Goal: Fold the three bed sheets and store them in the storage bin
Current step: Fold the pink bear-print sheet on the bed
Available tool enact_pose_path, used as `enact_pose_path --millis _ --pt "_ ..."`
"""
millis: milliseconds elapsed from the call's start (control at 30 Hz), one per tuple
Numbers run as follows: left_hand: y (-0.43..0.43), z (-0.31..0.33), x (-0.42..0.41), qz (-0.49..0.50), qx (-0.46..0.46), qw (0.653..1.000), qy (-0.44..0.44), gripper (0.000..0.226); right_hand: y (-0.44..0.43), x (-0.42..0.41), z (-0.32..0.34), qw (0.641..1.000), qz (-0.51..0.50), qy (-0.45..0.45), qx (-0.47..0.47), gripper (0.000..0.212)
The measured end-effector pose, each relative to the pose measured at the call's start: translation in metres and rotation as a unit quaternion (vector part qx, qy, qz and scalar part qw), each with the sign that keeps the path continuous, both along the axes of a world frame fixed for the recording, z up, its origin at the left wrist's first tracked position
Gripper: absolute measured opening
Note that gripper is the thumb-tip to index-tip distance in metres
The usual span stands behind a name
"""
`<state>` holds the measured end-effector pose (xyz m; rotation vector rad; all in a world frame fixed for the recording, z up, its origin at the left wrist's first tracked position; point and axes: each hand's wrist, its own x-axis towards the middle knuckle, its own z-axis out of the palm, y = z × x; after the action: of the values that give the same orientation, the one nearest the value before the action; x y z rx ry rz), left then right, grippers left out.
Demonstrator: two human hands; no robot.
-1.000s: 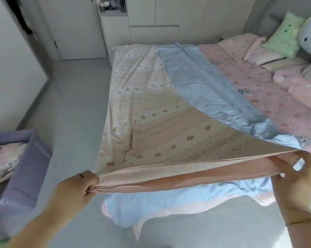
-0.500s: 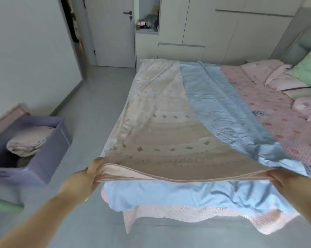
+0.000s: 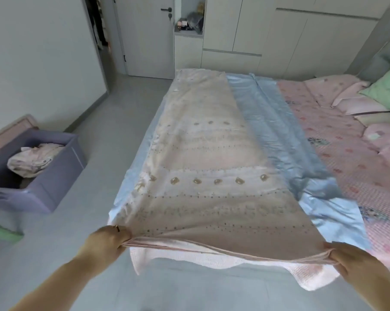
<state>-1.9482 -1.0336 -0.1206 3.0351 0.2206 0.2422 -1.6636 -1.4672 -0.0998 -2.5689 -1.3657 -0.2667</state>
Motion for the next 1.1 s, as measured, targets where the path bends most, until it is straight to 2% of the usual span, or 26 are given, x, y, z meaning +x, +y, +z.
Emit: enact_pose_path --millis 33,67,100,133,200,233,267,333,367,433,533,633,700,767,833,867,933,967,1000,1100 --pt "-0.003 -0.004 0.002 0.01 -0.018 0.999 0.043 0.042 -0.011 -0.024 -0.017 0.997 -0.006 0.036 -0.062 0.045" --pt "-0.003 -0.014 0.004 0.01 -0.006 0.999 0.048 0.057 -0.022 -0.015 -0.025 0.997 0.039 0.054 -0.025 0.049" --pt "-0.007 -0.016 0.006 0.038 -0.015 0.998 0.041 0.068 -0.022 -0.019 -0.02 0.994 0.029 0.079 -0.072 0.056" --pt "-0.008 -0.019 0.008 0.036 0.007 0.999 0.039 0.076 -0.021 -0.022 -0.017 0.994 0.029 0.068 -0.078 0.063" --pt "-0.011 -0.022 0.009 0.049 0.027 0.998 0.033 0.088 -0.008 -0.018 -0.014 0.996 -0.041 0.079 -0.006 0.071" --pt "-0.011 -0.022 0.007 0.057 0.022 0.997 0.042 0.09 -0.015 -0.017 -0.017 0.994 -0.073 0.077 -0.011 0.067" --pt "-0.011 -0.026 0.006 0.063 0.026 0.997 0.03 0.089 -0.019 -0.021 -0.023 0.996 -0.069 0.052 -0.01 0.057" --pt "-0.015 -0.033 0.005 0.096 0.03 0.994 0.03 0.067 -0.02 -0.016 -0.026 0.998 -0.049 0.03 0.0 0.044" --pt "-0.017 -0.038 0.003 0.113 0.024 0.993 0.036 0.056 -0.018 -0.017 -0.023 0.995 -0.062 0.079 -0.026 0.043" --pt "-0.016 -0.05 0.004 0.122 0.003 0.992 0.023 0.053 -0.02 -0.016 -0.026 0.99 -0.086 0.1 -0.046 0.043" --pt "-0.009 -0.063 0.012 0.141 -0.029 0.99 -0.001 0.038 -0.023 -0.015 -0.031 0.991 -0.104 0.081 -0.034 0.046" --pt "-0.002 -0.057 0.023 0.168 -0.015 0.986 -0.001 0.019 -0.013 -0.017 -0.016 0.988 -0.142 0.043 0.046 0.036" --pt "0.0 -0.047 0.031 0.16 0.002 0.987 -0.023 0.015 0.006 -0.027 0.001 0.97 -0.211 0.045 0.115 0.024" --pt "-0.002 -0.037 0.036 0.13 0.007 0.989 -0.069 0.02 0.019 -0.033 -0.002 0.914 -0.323 0.161 0.186 0.055" --pt "-0.008 -0.031 0.039 0.096 0.01 0.988 -0.118 0.032 0.033 -0.036 -0.004 0.826 -0.38 0.304 0.284 0.066" --pt "-0.01 -0.029 0.038 0.086 0.008 0.988 -0.13 0.032 0.042 -0.035 -0.001 0.766 -0.395 0.363 0.354 0.059" --pt "-0.016 -0.025 0.04 0.081 0.0 0.988 -0.131 0.028 0.057 -0.031 0.007 0.609 -0.442 0.445 0.486 0.039" --pt "-0.018 -0.023 0.04 0.082 -0.007 0.989 -0.12 0.026 0.062 -0.027 0.007 0.542 -0.451 0.468 0.532 0.035" --pt "-0.02 -0.02 0.04 0.079 -0.013 0.991 -0.11 0.025 0.067 -0.022 0.007 0.517 -0.457 0.471 0.549 0.031" --pt "-0.025 -0.008 0.043 0.025 0.002 0.994 -0.109 0.021 0.072 -0.011 0.003 0.533 -0.513 0.396 0.544 0.027"
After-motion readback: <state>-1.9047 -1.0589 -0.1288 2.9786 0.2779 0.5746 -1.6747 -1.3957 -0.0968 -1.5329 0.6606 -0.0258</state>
